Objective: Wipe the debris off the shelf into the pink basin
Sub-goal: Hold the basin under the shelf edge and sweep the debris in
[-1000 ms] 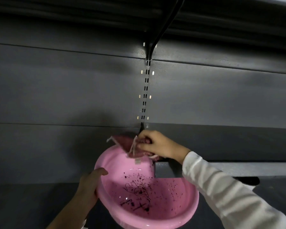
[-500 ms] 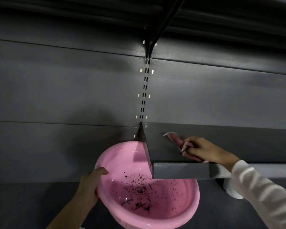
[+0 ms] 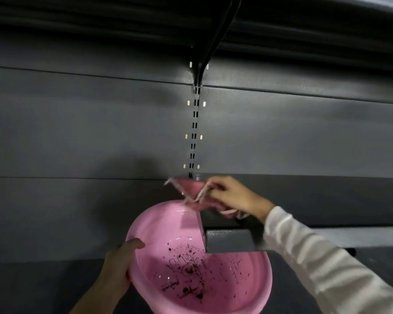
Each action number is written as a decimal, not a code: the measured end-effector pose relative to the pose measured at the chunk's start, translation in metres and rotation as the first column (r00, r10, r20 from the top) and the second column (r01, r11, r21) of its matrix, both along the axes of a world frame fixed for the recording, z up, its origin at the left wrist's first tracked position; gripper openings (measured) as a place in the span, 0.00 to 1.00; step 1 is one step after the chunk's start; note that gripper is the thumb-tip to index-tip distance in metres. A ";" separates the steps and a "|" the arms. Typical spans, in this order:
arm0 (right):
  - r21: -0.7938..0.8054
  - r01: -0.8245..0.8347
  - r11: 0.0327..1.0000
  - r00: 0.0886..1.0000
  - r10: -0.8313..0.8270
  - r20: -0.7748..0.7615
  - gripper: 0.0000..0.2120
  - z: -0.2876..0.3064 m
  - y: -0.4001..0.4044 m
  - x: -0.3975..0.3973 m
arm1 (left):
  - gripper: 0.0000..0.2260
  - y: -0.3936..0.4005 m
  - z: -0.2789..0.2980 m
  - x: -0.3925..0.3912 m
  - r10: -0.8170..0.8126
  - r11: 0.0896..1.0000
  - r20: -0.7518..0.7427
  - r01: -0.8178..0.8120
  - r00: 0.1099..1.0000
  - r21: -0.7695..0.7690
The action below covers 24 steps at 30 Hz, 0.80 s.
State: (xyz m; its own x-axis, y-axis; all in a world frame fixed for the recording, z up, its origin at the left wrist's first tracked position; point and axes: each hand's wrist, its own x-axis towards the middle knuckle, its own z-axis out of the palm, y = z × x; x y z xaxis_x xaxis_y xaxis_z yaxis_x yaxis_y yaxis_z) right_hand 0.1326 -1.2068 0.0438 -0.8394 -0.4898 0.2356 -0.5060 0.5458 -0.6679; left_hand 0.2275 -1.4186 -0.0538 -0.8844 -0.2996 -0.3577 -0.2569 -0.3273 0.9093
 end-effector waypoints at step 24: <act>0.163 -0.174 0.971 0.983 0.162 0.088 0.20 -0.006 -0.014 0.003 | 0.15 0.003 -0.011 -0.011 0.090 0.996 0.027 -0.089 0.996 -0.026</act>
State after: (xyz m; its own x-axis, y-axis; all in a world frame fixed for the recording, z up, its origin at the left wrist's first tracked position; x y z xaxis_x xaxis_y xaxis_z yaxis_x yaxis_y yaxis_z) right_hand 0.1357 -1.2206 0.0374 -0.7535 -0.6528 0.0781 -0.5533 0.5654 -0.6116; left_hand 0.2167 -1.4152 -0.0646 -0.8434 -0.3862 -0.3734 -0.2529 -0.3278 0.9103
